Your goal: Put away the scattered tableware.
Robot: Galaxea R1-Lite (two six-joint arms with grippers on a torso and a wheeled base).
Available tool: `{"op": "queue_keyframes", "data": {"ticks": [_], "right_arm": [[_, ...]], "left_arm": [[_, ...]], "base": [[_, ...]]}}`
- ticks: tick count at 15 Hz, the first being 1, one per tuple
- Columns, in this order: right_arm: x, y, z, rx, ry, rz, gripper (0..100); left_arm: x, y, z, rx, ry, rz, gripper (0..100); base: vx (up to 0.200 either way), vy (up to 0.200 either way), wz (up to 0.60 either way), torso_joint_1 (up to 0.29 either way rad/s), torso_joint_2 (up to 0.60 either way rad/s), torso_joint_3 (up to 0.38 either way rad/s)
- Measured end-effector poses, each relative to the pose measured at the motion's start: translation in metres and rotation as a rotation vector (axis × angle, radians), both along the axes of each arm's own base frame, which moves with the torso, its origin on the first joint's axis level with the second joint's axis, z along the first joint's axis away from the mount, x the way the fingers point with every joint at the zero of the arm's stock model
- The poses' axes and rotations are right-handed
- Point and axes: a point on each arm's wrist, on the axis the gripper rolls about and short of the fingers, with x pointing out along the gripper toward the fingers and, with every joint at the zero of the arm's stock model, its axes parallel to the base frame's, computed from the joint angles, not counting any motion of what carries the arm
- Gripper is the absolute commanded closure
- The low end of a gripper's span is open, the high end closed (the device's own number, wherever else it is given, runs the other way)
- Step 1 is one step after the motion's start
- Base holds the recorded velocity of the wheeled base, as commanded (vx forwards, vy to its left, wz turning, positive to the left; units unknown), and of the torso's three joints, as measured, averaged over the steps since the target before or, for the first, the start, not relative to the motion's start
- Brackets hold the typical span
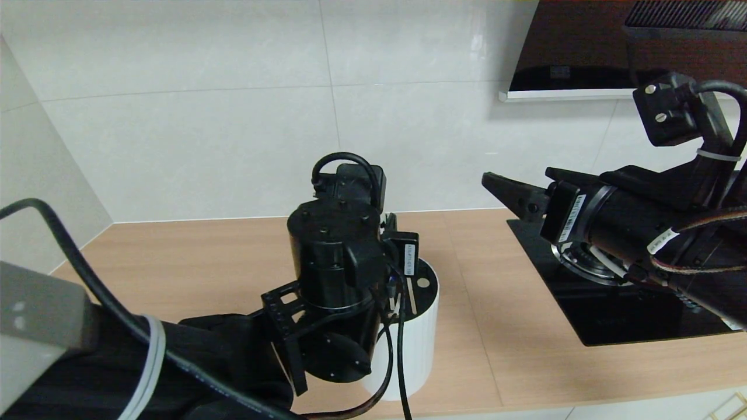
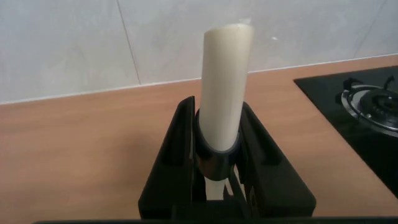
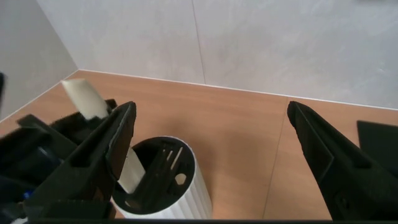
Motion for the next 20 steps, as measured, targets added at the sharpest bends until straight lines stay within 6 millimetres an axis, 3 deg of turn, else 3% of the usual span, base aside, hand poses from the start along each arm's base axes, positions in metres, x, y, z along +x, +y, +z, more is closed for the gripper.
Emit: {"op": "queue_keyframes", "data": {"ticks": [8,9,17,20], "right_arm": [[0.001,0.001,-0.001,-0.002,0.002,-0.001,0],[0.001,0.001,-0.001,-0.002,0.002,0.0,0],[0.002,0.002,-0.003,-0.007,0.008,-0.001,0],[0.002,0.002,-0.003,-0.006,0.008,0.009,0]], "left_arm": [[0.007,-0.009,-0.03,0.043,0.057,0.002,100],[0.007,-0.009,-0.031,0.044,0.057,0.002,0],[0.007,-0.009,-0.031,0.034,0.057,0.002,0],[0.006,-0.006,-0.022,0.005,0.033,0.001,0]], "base": [[0.0,0.0,0.0,0.0,0.0,0.0],[0.0,0.0,0.0,0.0,0.0,0.0],[0.0,0.0,0.0,0.0,0.0,0.0],[0.0,0.0,0.0,0.0,0.0,0.0]]}}
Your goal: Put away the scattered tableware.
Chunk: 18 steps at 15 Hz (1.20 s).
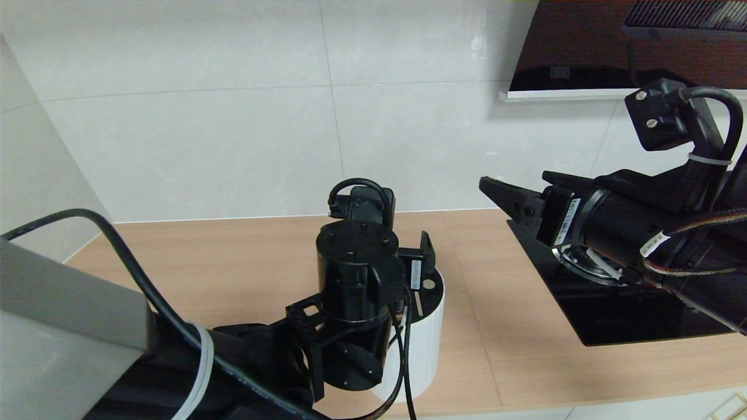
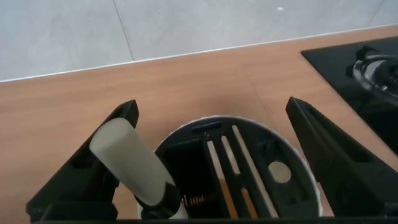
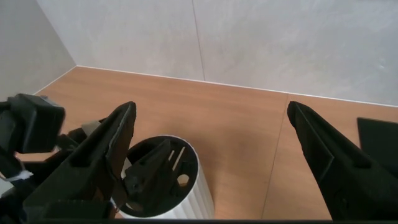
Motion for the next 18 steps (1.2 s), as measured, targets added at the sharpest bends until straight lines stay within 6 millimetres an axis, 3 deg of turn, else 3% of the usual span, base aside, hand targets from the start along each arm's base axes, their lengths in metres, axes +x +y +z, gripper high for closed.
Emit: {"op": "queue_keyframes", "data": {"ticks": [3,5,9,11,13,16,18], "right_arm": [[0.004,-0.005,0.001,0.006,-0.004,0.0,0],[0.005,-0.011,0.004,0.017,-0.011,-0.005,0],[0.01,-0.037,0.016,0.046,-0.061,-0.066,0],[-0.007,-0.055,0.022,0.066,-0.093,-0.092,0],[-0.033,-0.079,0.021,0.066,-0.127,-0.116,0],[-0.082,-0.117,0.002,0.03,-0.148,-0.174,0],[-0.116,-0.14,-0.015,0.003,-0.126,-0.221,0]], "left_arm": [[-0.003,0.015,0.03,-0.069,-0.057,-0.009,0],[-0.009,0.035,0.063,-0.143,-0.122,-0.043,0],[-0.036,0.088,0.125,-0.274,-0.277,-0.124,0],[-0.053,0.123,0.144,-0.314,-0.349,-0.16,0],[-0.071,0.156,0.141,-0.291,-0.335,-0.169,0],[-0.105,0.201,0.118,-0.194,-0.201,-0.118,0],[-0.138,0.225,0.107,-0.152,-0.129,-0.129,0]], "base": [[0.0,0.0,0.0,0.0,0.0,0.0],[0.0,0.0,0.0,0.0,0.0,0.0],[0.0,0.0,0.0,0.0,0.0,0.0],[0.0,0.0,0.0,0.0,0.0,0.0],[0.0,0.0,0.0,0.0,0.0,0.0],[0.0,0.0,0.0,0.0,0.0,0.0],[0.0,0.0,0.0,0.0,0.0,0.0]]}}
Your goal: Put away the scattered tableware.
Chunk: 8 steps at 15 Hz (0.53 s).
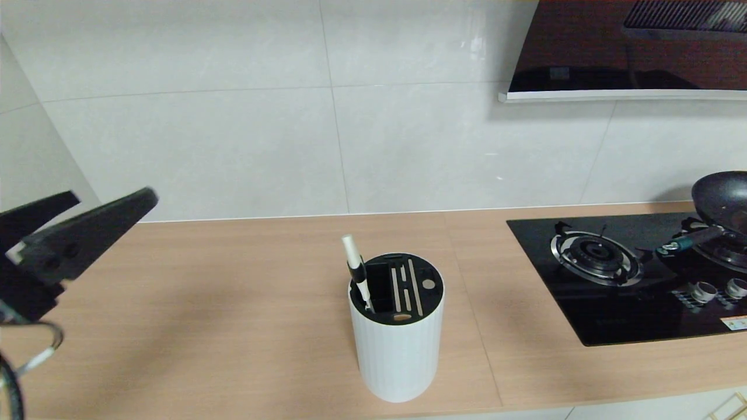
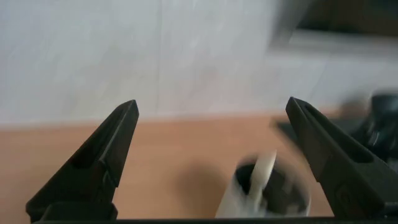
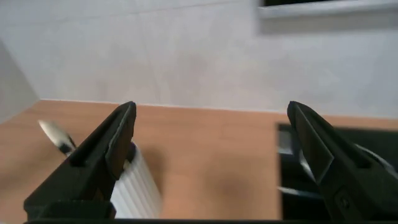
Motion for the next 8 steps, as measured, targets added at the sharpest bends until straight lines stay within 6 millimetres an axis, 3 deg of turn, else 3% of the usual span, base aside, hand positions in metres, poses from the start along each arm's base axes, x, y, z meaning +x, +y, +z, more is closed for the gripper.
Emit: {"op": "queue_keyframes", "data": {"ticks": [5,8], "right_arm": [[-0.092,-0.041,-0.048,-0.003,0.009,-0.163,0],[-0.117,-0.043,-0.06,0.019,-0.048,-0.347,0]], "left_arm": [[-0.104,0.053,-0.036,0.02,0.021,0.004,0],[-0.144,0.059,-0.066,0.015,-0.011,0.09,0]], "base": [[0.0,0.0,0.0,0.0,0.0,0.0],[0.0,0.0,0.0,0.0,0.0,0.0]]}}
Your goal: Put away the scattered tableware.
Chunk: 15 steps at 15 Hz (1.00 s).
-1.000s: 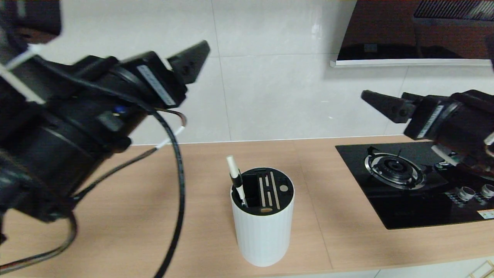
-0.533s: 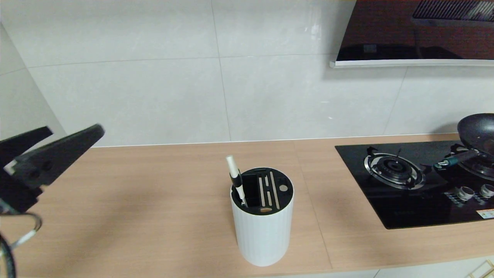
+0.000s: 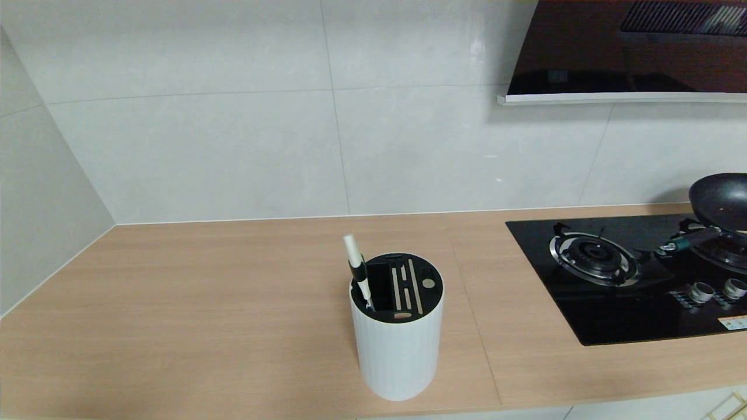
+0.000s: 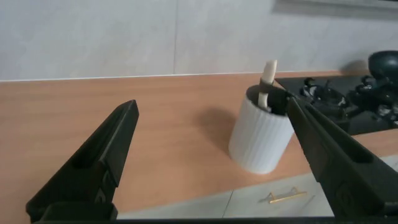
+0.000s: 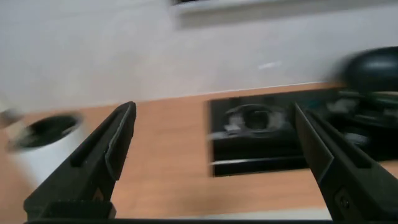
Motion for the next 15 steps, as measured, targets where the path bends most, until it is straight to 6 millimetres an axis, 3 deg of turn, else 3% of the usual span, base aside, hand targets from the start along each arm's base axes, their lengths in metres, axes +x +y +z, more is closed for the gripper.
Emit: {"op": "queue_keyframes", "data": {"ticks": [3,6,9,12,15], "right_arm": [[-0.007,0.007,-0.018,-0.014,-0.01,-0.073,0],[-0.007,0.008,-0.037,-0.008,0.013,-0.127,0],[0.008,0.009,-0.069,-0.025,0.116,-0.138,0],[0.02,0.009,-0.097,-0.065,0.162,-0.121,0],[0.022,0.011,-0.102,-0.083,0.18,-0.034,0]], "left_arm": [[-0.009,-0.003,-0.017,-0.016,-0.021,0.187,0],[-0.013,-0.008,-0.034,0.016,-0.033,0.228,0],[0.002,-0.011,-0.07,0.046,0.021,0.279,0],[0.02,-0.011,-0.097,0.081,-0.052,0.295,0],[0.026,-0.012,-0.118,0.129,0.046,0.251,0]], "base": [[0.0,0.0,0.0,0.0,0.0,0.0],[0.0,0.0,0.0,0.0,0.0,0.0],[0.0,0.0,0.0,0.0,0.0,0.0],[0.0,0.0,0.0,0.0,0.0,0.0],[0.0,0.0,0.0,0.0,0.0,0.0]]}}
